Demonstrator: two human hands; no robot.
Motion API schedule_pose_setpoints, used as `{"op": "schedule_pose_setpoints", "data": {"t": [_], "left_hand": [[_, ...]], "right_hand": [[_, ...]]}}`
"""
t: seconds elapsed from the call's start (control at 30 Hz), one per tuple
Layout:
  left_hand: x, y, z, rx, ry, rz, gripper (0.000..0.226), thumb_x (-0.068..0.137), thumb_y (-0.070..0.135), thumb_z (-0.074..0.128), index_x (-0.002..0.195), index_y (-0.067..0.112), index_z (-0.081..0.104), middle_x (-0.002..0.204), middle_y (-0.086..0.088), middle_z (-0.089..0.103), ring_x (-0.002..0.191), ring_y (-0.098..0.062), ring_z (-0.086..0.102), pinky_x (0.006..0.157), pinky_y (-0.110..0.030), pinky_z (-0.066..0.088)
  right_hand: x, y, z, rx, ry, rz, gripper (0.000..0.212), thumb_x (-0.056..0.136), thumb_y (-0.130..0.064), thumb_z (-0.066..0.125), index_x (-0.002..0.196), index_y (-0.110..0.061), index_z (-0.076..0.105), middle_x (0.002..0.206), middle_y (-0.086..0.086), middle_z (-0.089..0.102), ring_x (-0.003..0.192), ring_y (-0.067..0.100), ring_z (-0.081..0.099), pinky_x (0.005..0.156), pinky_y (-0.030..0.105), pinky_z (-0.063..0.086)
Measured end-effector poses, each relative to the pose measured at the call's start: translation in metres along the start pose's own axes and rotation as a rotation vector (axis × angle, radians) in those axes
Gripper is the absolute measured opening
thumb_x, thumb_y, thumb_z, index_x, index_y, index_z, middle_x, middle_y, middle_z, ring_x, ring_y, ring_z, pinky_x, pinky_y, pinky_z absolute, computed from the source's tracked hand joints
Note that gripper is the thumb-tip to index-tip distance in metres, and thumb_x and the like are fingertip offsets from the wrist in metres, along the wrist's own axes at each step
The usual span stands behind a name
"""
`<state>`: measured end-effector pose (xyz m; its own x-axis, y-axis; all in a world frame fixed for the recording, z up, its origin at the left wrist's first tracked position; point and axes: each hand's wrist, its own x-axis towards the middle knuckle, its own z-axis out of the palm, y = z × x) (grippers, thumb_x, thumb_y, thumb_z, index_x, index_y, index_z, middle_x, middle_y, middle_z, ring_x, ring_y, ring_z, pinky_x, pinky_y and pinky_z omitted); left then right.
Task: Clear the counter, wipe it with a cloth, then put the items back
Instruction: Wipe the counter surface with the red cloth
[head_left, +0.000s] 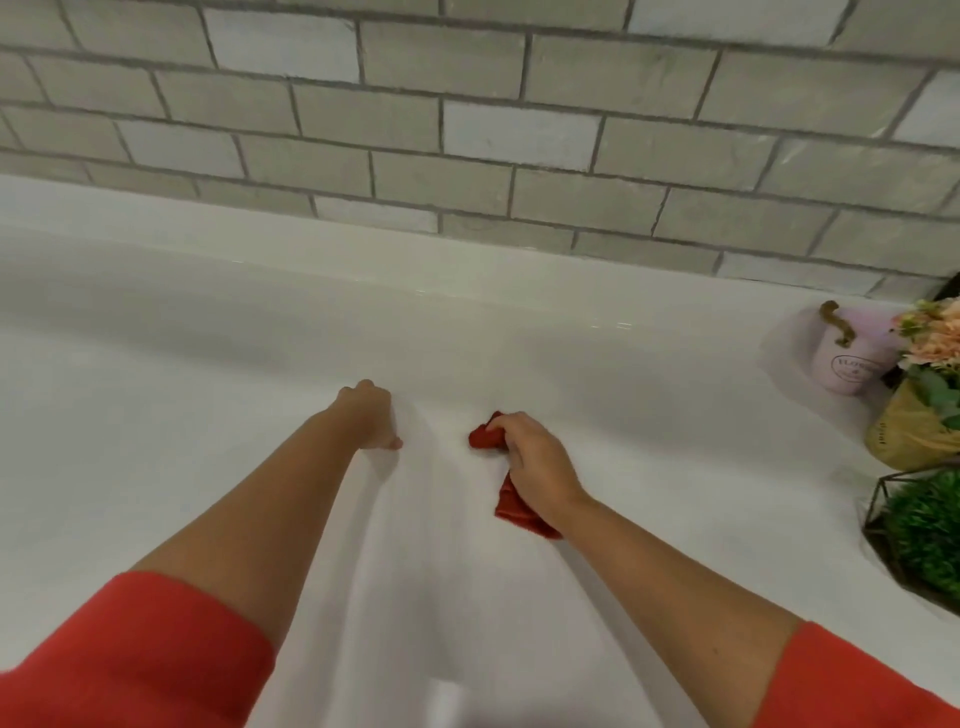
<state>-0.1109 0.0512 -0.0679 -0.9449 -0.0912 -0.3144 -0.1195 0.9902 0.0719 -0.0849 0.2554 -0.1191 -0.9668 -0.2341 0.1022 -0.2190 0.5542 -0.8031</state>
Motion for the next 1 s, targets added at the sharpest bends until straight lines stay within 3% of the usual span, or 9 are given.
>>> {"op": "schedule_pose_setpoints", "data": {"t": [0.1, 0.2, 0.27, 0.37, 0.47, 0.6, 0.77, 0.87, 1.0], "left_hand": [[0.003, 0.002, -0.001, 0.027, -0.008, -0.012, 0.065, 0.088, 0.039, 0.059, 0.140, 0.007, 0.035, 0.140, -0.013, 0.035, 0.129, -0.030, 0.039, 0.104, -0.031, 0.034], [0.006, 0.001, -0.002, 0.023, -0.001, -0.010, 0.066, 0.086, 0.038, 0.062, 0.139, 0.007, 0.037, 0.139, -0.013, 0.037, 0.129, -0.031, 0.040, 0.104, -0.032, 0.034], [0.008, 0.002, -0.003, 0.014, 0.004, -0.008, 0.065, 0.086, 0.037, 0.063, 0.139, 0.006, 0.038, 0.139, -0.013, 0.038, 0.128, -0.030, 0.041, 0.103, -0.031, 0.034], [0.009, 0.001, -0.003, 0.003, 0.022, 0.005, 0.062, 0.088, 0.035, 0.061, 0.137, 0.006, 0.040, 0.138, -0.013, 0.039, 0.127, -0.028, 0.041, 0.102, -0.030, 0.034], [0.009, -0.002, 0.000, -0.010, 0.031, 0.017, 0.061, 0.087, 0.036, 0.062, 0.136, 0.007, 0.041, 0.136, -0.012, 0.039, 0.126, -0.029, 0.040, 0.100, -0.031, 0.035], [0.009, -0.005, 0.003, -0.021, 0.026, 0.020, 0.062, 0.087, 0.037, 0.062, 0.137, 0.008, 0.040, 0.137, -0.012, 0.037, 0.126, -0.031, 0.039, 0.100, -0.032, 0.036], [0.004, -0.003, 0.003, -0.033, 0.047, 0.036, 0.058, 0.090, 0.036, 0.058, 0.137, 0.007, 0.040, 0.137, -0.013, 0.038, 0.127, -0.029, 0.038, 0.102, -0.031, 0.033], [-0.001, -0.005, 0.002, -0.054, 0.064, 0.050, 0.057, 0.090, 0.036, 0.057, 0.136, 0.006, 0.042, 0.136, -0.013, 0.040, 0.126, -0.027, 0.039, 0.102, -0.030, 0.032], [-0.010, -0.007, 0.014, -0.222, 0.110, 0.102, 0.055, 0.090, 0.024, 0.058, 0.139, 0.009, 0.040, 0.144, -0.013, 0.031, 0.132, -0.030, 0.033, 0.108, -0.033, 0.030]], "right_hand": [[0.004, -0.001, -0.015, 0.073, -0.127, -0.054, 0.029, 0.099, -0.003, 0.034, 0.105, -0.012, 0.061, 0.101, 0.000, 0.062, 0.086, 0.005, 0.059, 0.081, 0.010, 0.041], [0.028, 0.014, -0.054, 0.142, 0.042, 0.005, 0.028, 0.099, -0.002, 0.033, 0.107, -0.011, 0.059, 0.101, 0.006, 0.060, 0.082, 0.003, 0.056, 0.077, 0.007, 0.040], [0.041, 0.031, -0.072, 0.032, 0.085, 0.096, 0.031, 0.101, -0.007, 0.031, 0.114, -0.014, 0.058, 0.107, 0.004, 0.061, 0.085, 0.013, 0.054, 0.070, 0.010, 0.039], [0.060, 0.049, -0.068, -0.116, 0.055, 0.178, 0.034, 0.102, -0.015, 0.029, 0.122, -0.023, 0.055, 0.120, -0.002, 0.059, 0.094, 0.018, 0.055, 0.078, 0.023, 0.040], [0.088, 0.045, -0.048, -0.370, 0.064, 0.110, 0.037, 0.102, -0.024, 0.030, 0.137, -0.022, 0.042, 0.137, 0.000, 0.049, 0.116, 0.021, 0.051, 0.097, 0.030, 0.039], [0.097, 0.028, -0.021, -0.504, -0.049, 0.052, 0.043, 0.102, -0.024, 0.030, 0.145, -0.017, 0.033, 0.154, 0.002, 0.028, 0.142, 0.019, 0.025, 0.116, 0.032, 0.020], [0.055, -0.002, 0.008, -0.440, -0.063, -0.128, 0.038, 0.098, -0.012, 0.039, 0.136, -0.013, 0.047, 0.145, 0.006, 0.042, 0.134, 0.021, 0.038, 0.106, 0.020, 0.021], [0.019, -0.017, 0.025, -0.374, -0.125, -0.203, 0.037, 0.097, -0.011, 0.042, 0.133, -0.015, 0.050, 0.141, 0.004, 0.048, 0.131, 0.019, 0.043, 0.106, 0.023, 0.027], [-0.020, -0.031, 0.025, -0.097, -0.309, -0.156, 0.030, 0.099, -0.014, 0.039, 0.123, -0.018, 0.057, 0.116, -0.006, 0.060, 0.101, 0.009, 0.054, 0.090, 0.017, 0.038]]}}
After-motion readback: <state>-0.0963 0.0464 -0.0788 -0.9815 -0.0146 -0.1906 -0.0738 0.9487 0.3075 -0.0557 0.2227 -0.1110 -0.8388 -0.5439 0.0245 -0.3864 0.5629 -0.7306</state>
